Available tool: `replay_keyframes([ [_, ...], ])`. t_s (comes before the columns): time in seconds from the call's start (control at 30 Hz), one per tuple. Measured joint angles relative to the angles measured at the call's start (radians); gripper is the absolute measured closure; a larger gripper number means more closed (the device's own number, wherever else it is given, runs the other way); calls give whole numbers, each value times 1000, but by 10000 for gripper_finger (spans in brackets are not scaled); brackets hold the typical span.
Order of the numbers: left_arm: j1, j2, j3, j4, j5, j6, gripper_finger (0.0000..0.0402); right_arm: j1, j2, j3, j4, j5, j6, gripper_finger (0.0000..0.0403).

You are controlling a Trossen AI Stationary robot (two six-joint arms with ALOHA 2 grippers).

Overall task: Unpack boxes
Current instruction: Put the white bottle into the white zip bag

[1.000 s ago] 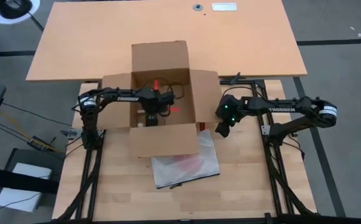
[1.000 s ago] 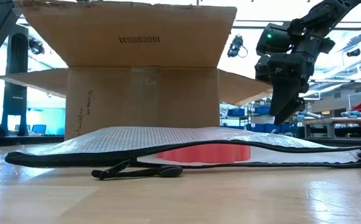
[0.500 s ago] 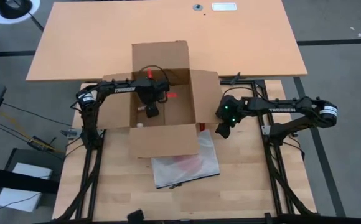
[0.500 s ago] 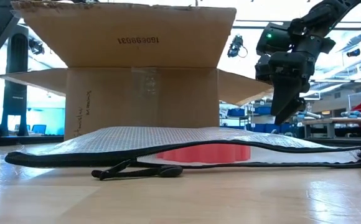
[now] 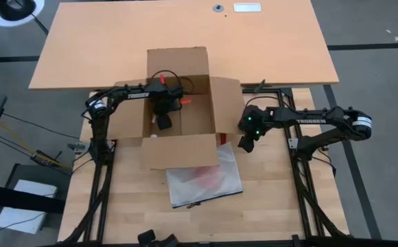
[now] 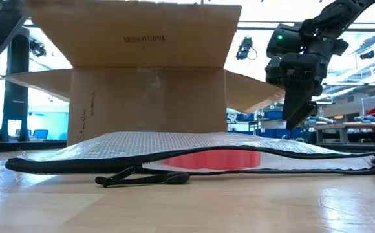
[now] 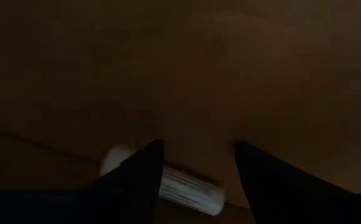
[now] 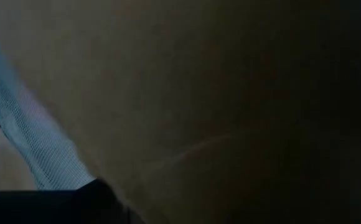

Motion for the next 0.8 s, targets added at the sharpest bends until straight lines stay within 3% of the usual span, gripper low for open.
replay_keyframes([
  [0.17, 3, 59, 5, -65, 39, -90, 191, 0, 0, 0, 3, 5, 0, 182],
  [0.37, 0, 74, 11, -68, 52, -95, 195, 0, 0, 0, 6, 21, 1, 183],
  [0.5, -4, 80, 83, -109, 42, -53, 202, 0, 0, 0, 7, 24, 2, 181],
  [0.67, -9, 72, 199, -244, -131, -71, 204, 0, 0, 0, 9, 24, 9, 182],
  [0.8, -6, 73, 182, -258, -159, -87, 204, 0, 0, 0, 27, 26, 9, 183],
])
